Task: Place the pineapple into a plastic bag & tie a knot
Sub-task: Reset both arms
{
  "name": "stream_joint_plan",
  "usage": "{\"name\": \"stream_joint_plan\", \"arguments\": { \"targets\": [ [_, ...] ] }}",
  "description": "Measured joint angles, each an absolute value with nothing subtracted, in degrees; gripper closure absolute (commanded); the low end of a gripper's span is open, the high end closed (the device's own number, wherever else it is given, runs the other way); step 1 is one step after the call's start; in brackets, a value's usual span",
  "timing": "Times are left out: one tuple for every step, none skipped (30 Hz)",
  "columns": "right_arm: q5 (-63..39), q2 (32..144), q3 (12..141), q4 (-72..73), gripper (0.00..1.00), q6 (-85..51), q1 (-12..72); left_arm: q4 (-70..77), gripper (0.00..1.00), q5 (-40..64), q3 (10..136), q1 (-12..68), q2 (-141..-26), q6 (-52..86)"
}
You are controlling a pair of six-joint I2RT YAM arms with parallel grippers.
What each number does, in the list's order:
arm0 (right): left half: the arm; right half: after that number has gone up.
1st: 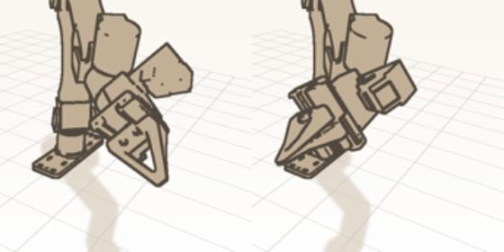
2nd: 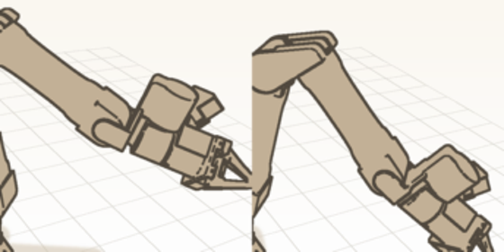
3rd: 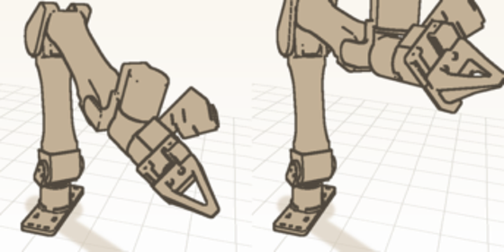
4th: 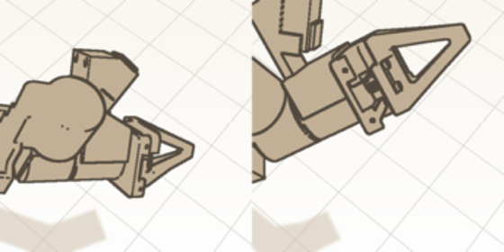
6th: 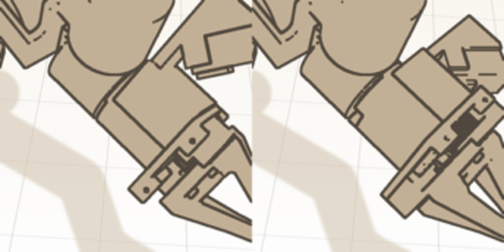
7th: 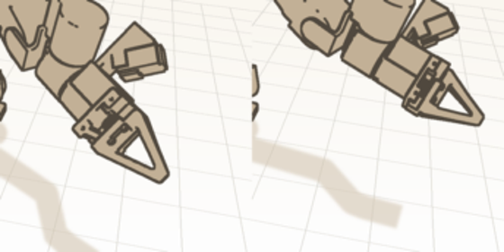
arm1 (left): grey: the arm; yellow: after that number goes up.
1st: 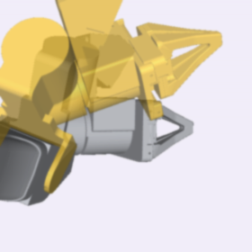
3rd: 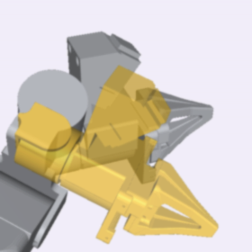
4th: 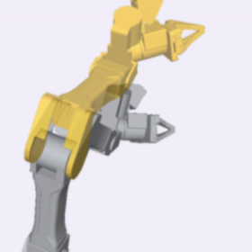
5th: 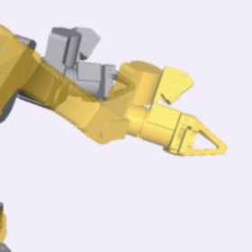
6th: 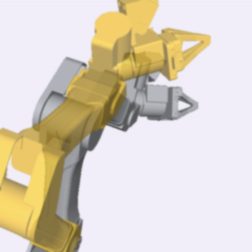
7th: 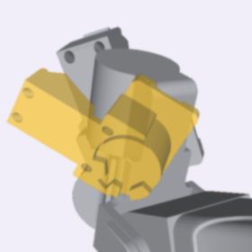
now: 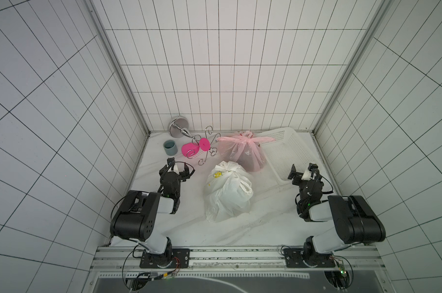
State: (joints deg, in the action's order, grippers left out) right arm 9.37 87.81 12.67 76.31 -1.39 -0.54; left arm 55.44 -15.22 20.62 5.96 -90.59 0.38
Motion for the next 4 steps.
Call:
{"name": "stream_joint_plan", "arguments": {
  "targets": [
    [8.5,87.9,13.1,75.8,0.01,-1.2,-1.0,55.2,0.02,-15.3,20.6,6.0,-90.6,0.4],
    [7.9,88.0,13.3,75.6,0.01,-1.2,-1.3,54.8,0.03,-15.4,20.6,6.0,-90.6,0.4],
    [7.5,88.0,13.4,75.4,0.01,-1.1,-1.5,54.4,0.02,-15.4,20.7,6.0,-90.6,0.4],
    [7.2,88.0,13.5,75.4,0.01,-1.0,-1.5,54.0,0.02,-15.5,20.8,6.0,-90.6,0.4]
  ]
}}
